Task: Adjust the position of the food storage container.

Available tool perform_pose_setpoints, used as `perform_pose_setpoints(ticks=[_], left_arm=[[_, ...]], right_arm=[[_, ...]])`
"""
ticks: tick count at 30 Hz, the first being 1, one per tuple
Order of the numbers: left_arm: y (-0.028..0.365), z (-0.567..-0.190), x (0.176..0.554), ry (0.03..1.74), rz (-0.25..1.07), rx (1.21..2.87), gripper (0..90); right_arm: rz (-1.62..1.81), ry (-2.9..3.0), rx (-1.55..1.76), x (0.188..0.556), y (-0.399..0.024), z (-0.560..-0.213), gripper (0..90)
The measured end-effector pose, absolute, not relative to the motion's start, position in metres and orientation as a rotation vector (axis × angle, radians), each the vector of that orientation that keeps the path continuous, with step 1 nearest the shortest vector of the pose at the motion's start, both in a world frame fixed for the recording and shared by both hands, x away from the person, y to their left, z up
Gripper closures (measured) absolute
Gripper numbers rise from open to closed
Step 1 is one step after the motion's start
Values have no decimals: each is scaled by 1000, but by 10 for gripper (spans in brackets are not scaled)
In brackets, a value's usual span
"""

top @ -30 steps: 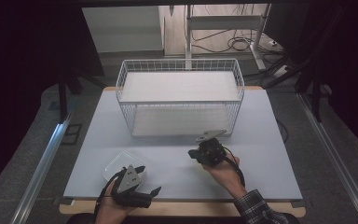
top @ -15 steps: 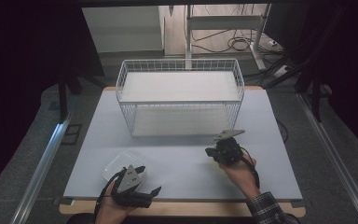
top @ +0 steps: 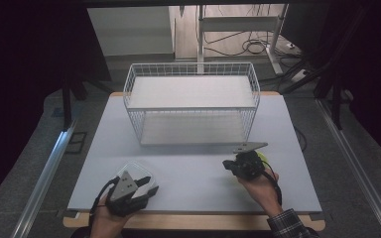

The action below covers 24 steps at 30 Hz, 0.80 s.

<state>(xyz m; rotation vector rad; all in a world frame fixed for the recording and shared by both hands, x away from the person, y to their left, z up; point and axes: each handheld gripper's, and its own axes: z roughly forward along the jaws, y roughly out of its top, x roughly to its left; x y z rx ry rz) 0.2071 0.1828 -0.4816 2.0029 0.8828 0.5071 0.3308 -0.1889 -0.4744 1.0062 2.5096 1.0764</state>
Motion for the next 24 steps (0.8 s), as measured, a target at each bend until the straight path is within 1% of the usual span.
perform_pose_setpoints(ticks=[1, 2, 3, 4, 5, 6, 8, 15, 16, 20, 24], left_arm=[[192, -480, 208, 910, 511, 1992, 663], [198, -480, 208, 931, 514, 1981, 742], [204, -479, 208, 953, 515, 1972, 784], [208, -479, 208, 967, 517, 1969, 854], [217, -479, 205, 1001, 526, 1964, 874], [217, -479, 205, 1001, 526, 1964, 893], [232, -483, 197, 1063, 510, 1960, 899], [253, -493, 178, 1155, 460, 1951, 899], [258, -499, 173, 1189, 435, 1960, 899], [261, -505, 174, 1189, 412, 1951, 898], [256, -506, 178, 1172, 439, 1947, 898]], right_arm=[[1079, 2514, 999, 329, -188, -474, 871], [1085, 2520, 990, 326, -187, -474, 869], [1090, 2523, 990, 325, -187, -474, 868], [1099, 2526, 984, 322, -187, -474, 867], [1099, 2527, 985, 321, -187, -474, 867], [1104, 2526, 984, 319, -187, -474, 867], [1108, 2529, 984, 317, -187, -474, 867], [1104, 2547, 969, 310, -185, -476, 865], [1102, 2550, 965, 309, -184, -476, 864], [1096, 2557, 957, 307, -182, -478, 863], [1091, 2567, 954, 307, -180, -480, 862]])
